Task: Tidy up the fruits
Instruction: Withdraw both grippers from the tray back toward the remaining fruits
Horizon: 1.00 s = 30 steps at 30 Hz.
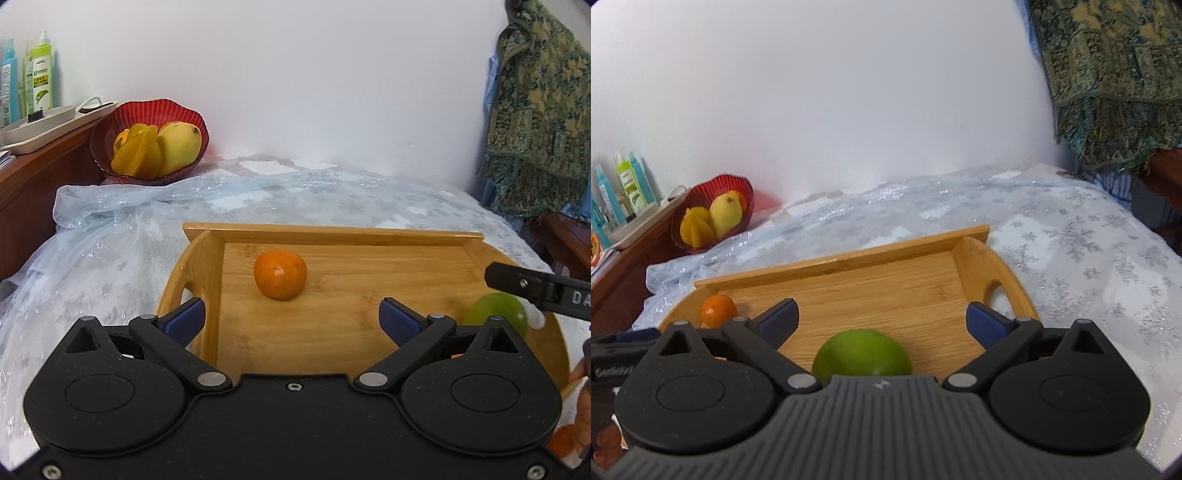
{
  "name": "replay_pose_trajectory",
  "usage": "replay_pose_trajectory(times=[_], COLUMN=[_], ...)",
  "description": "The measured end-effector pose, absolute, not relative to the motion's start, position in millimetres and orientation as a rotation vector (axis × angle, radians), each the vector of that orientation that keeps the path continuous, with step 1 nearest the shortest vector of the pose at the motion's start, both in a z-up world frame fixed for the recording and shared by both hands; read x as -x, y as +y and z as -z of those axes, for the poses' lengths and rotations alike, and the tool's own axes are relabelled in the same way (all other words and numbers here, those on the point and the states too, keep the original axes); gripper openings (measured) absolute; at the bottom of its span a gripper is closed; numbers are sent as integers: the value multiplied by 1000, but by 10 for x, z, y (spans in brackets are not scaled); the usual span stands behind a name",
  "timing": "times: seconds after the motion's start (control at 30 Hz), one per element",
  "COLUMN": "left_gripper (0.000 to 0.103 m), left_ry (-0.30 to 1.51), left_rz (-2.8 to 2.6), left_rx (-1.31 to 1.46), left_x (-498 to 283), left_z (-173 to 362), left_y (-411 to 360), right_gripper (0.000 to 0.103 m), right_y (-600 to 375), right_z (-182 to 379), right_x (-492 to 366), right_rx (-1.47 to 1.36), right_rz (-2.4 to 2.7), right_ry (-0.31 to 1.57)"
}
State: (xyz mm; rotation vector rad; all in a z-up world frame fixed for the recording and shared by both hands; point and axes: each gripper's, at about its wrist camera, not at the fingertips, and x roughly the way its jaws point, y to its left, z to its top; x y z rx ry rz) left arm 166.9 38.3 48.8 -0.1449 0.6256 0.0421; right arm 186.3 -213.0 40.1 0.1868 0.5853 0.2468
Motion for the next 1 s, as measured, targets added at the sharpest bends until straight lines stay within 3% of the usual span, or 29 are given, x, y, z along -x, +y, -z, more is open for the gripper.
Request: replay_pose_trajectory(times=[0.53,1.0], left_gripper=[102,102], left_ry=[490,495], left_rz=[4,9], left_rx=[119,132], left_x=[-616,-82], left_z=[-478,-265], left_y=[262,250], right_gripper=[103,103], right_y=[-2197,-2099], right_z=[-263,-117], right_x=[-700,-53], right_rx=[-198,-182], right_rz=[-255,-271], right_ry=[443,401])
